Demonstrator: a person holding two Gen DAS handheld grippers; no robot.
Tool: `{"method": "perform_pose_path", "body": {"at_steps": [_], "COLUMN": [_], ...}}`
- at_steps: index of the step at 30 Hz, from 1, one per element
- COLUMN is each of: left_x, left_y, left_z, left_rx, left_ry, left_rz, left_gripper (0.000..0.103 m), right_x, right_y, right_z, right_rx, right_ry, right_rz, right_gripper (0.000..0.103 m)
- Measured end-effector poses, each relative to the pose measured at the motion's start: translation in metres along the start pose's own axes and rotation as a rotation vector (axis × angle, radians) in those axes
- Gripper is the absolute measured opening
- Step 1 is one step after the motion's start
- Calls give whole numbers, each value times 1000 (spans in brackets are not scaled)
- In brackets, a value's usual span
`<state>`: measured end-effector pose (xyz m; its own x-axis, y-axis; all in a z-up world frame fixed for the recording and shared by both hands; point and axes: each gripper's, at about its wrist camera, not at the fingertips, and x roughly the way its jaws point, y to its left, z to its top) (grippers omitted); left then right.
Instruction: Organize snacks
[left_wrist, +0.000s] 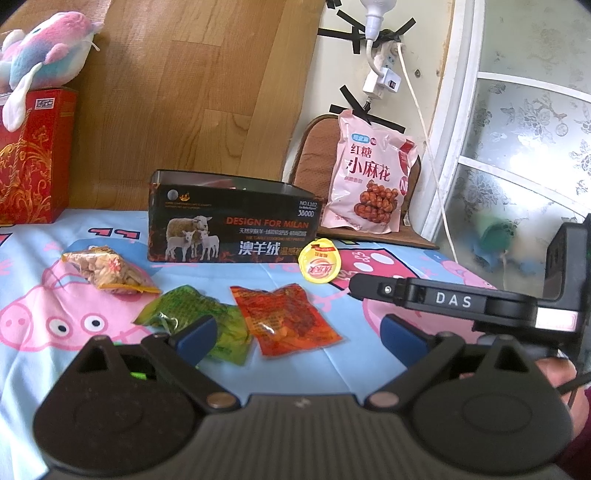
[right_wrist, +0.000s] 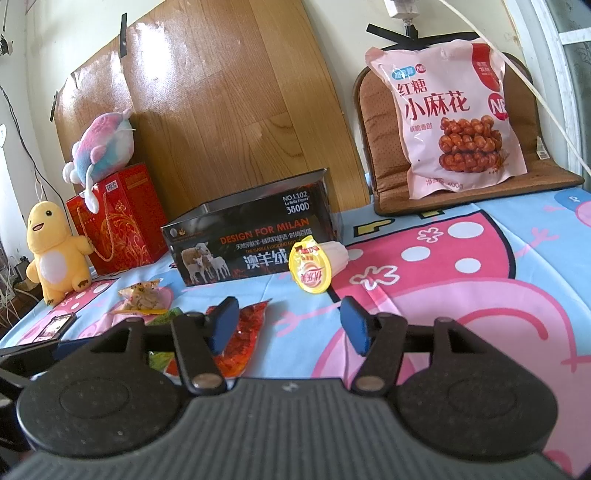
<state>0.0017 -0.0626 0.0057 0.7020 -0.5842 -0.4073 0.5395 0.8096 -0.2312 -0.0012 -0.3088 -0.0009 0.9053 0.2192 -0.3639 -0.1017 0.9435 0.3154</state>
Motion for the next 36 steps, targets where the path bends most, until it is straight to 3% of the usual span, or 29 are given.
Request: {"method": "perform_pose_path", "body": {"at_steps": [36], "left_x": [1], "left_y": [0], "left_z": [2], "left_rx": [-4], "left_ry": [8], "left_rz": [7], "left_gripper": [100], "right_x": [0], "right_y": [-2], "right_z": [-1], "right_rx": [17], "right_ry": [-5], "right_rz": [9], "right_gripper": [66]}}
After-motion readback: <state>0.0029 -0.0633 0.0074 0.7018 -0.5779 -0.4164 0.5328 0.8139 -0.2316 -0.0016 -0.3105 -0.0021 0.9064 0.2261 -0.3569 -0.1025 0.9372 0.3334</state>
